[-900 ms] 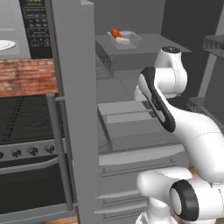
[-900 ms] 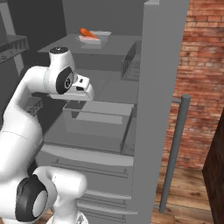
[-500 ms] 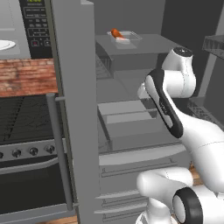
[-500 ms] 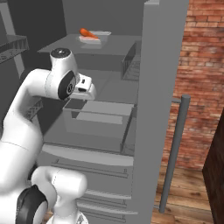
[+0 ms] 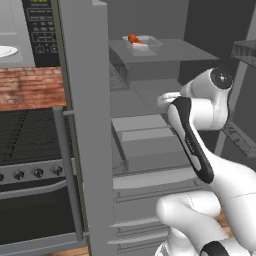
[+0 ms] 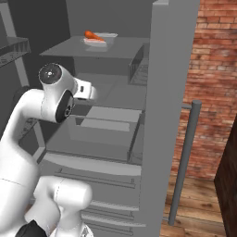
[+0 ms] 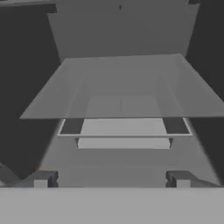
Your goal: Place the tupperware containing the steak and carrot meal in the microwave. Close the microwave door and press the start button to reheat the meal.
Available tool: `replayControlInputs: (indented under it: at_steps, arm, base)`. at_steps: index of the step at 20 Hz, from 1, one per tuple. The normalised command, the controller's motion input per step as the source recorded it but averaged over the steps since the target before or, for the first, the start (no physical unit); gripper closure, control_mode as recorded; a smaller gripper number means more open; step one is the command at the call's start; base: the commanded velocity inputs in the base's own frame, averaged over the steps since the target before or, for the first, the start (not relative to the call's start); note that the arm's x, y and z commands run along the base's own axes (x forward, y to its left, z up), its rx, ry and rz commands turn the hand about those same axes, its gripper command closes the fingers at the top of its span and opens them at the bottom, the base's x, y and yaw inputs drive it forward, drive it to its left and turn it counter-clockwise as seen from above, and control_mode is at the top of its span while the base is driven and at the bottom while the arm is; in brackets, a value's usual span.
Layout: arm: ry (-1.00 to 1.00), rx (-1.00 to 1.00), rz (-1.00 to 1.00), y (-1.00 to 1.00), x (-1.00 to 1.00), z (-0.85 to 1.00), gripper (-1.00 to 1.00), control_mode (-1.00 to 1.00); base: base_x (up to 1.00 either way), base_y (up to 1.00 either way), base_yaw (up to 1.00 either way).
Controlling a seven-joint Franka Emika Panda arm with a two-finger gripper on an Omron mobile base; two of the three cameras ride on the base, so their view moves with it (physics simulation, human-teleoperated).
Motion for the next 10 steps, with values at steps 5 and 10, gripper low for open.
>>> replayControlInputs:
  at_steps: [5,10]
  arm:
    - [-0.28,0.00,-0.10,0.32,0.00,0.54,-1.00,-1.00]
    - [-0.14,0.01,-0.09,0.31,0.00,0.61,-1.00,-1.00]
  base:
    - [0.00,0.00,0.00]
    - [0.00,0.00,0.00]
